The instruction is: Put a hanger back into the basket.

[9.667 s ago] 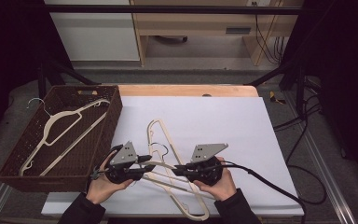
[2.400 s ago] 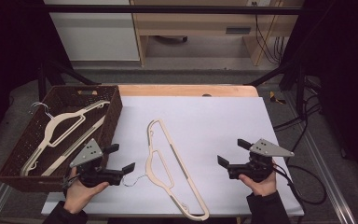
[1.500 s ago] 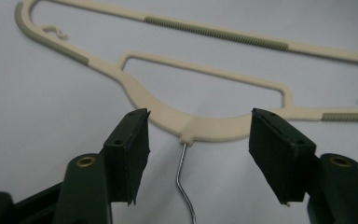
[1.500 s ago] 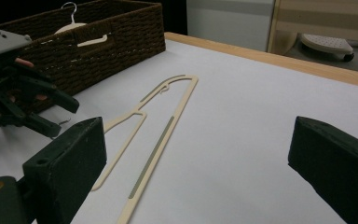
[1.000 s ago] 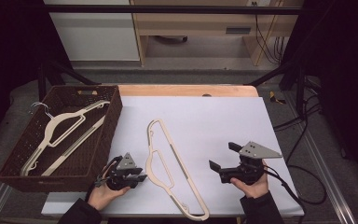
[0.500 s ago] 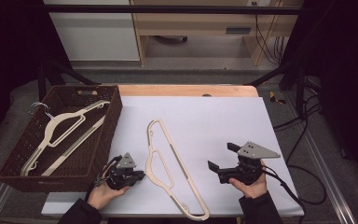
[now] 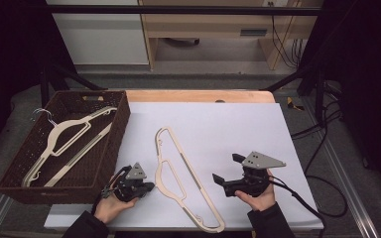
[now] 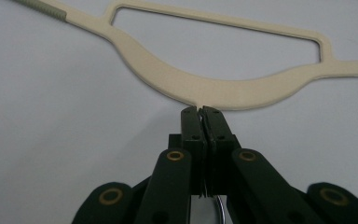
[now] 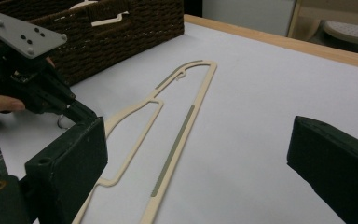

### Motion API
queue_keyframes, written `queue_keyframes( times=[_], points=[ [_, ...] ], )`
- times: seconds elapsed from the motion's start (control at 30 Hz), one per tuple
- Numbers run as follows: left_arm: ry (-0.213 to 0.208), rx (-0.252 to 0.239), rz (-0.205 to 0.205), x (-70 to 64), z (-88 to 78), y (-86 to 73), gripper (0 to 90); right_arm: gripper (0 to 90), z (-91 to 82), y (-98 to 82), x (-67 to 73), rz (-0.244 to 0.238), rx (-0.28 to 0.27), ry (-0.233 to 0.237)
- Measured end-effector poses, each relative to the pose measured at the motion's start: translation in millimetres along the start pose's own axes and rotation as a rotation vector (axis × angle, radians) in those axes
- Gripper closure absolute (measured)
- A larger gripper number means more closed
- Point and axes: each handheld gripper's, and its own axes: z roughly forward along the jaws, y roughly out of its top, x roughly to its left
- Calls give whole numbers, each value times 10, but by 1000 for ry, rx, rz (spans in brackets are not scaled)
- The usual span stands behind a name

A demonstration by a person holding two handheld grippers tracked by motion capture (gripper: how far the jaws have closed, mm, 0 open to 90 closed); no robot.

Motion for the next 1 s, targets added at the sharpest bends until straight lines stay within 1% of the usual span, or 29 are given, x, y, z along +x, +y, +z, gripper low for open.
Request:
queue_keyframes(
  times=[0.03,0.07,0.1,0.17,0.2,0.3,0.4,0.43,0.5,0.6,0.67,0.7,0.73,0.77,0.83,0.87,0.9,0.93,1.0],
  points=[
    [-5,4,7,-10,-2,2,883,54,20,-5,10,-2,3,3],
    [-3,5,12,-19,-3,8,884,55,38,-9,21,-2,9,8],
    [-2,2,8,-36,-5,15,884,56,59,-14,30,-4,12,10],
    [0,4,18,-52,-26,32,884,58,99,-23,57,-4,20,24],
    [-8,3,16,-57,-41,41,884,60,120,-27,73,-4,24,30],
    [-3,-10,8,-73,-81,60,885,64,191,-29,133,-13,39,46],
    [1,0,17,-95,-115,86,885,74,263,-25,204,-16,45,69],
    [2,-4,15,-104,-119,93,886,75,287,-26,225,-13,48,78],
    [7,1,23,-118,-139,108,886,79,333,-25,263,-20,55,80],
    [4,5,22,-128,-159,125,886,89,392,-21,312,-26,62,94],
    [9,9,22,-139,-172,139,886,100,427,-25,333,-12,60,111],
    [12,12,26,-149,-179,147,886,103,447,-26,345,-5,63,108],
    [20,15,33,-158,-187,157,886,105,467,-27,357,-10,68,110],
    [20,11,26,-169,-193,169,886,107,487,-24,375,-16,74,111],
    [29,15,37,-180,-213,198,886,111,521,-10,412,-25,83,120],
    [27,15,29,-183,-223,215,886,117,537,0,425,-26,78,128],
    [28,22,37,-180,-237,232,886,120,549,11,434,-22,77,136],
    [27,16,31,-185,-245,248,886,121,565,24,451,-22,77,134],
    [31,22,33,-192,-270,286,886,130,591,52,481,-28,78,135]
  ],
)
